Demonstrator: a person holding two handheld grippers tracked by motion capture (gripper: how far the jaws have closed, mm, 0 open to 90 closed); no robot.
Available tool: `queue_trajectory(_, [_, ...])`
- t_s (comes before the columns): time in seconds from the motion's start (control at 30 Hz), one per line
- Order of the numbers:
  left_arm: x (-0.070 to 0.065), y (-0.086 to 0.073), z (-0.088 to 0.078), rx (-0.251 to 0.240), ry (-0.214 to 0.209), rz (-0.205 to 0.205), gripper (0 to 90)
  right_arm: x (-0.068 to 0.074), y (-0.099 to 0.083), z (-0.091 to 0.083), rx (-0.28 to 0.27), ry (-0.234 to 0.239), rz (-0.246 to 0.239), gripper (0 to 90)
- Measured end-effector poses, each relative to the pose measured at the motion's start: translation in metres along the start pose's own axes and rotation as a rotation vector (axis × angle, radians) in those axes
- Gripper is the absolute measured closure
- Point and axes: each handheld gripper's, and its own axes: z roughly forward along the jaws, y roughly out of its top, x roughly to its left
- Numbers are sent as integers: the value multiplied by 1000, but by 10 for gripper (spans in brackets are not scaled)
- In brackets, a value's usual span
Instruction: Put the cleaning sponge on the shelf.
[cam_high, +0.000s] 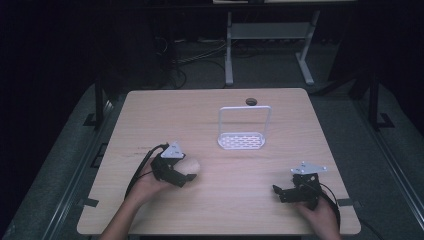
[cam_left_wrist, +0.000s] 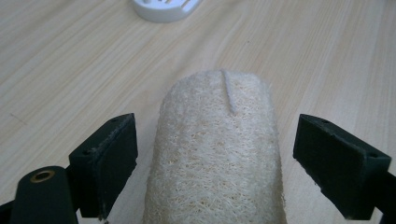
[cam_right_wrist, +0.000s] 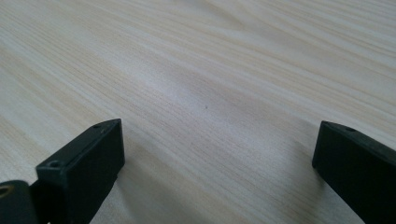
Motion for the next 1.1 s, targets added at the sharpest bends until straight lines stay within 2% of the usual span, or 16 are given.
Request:
queue_trajectory(0.33, [0, -2, 8, 44, 1, 14, 133, 0, 0, 0, 0, 0, 0, 20])
queue_trajectory(0.83, [1, -6, 15, 91, 1, 7, 144, 0, 0, 0, 0, 0, 0, 20])
queue_trajectory(1.1, [1, -7, 13, 96, -6, 8, 222, 0, 0, 0, 0, 0, 0, 20])
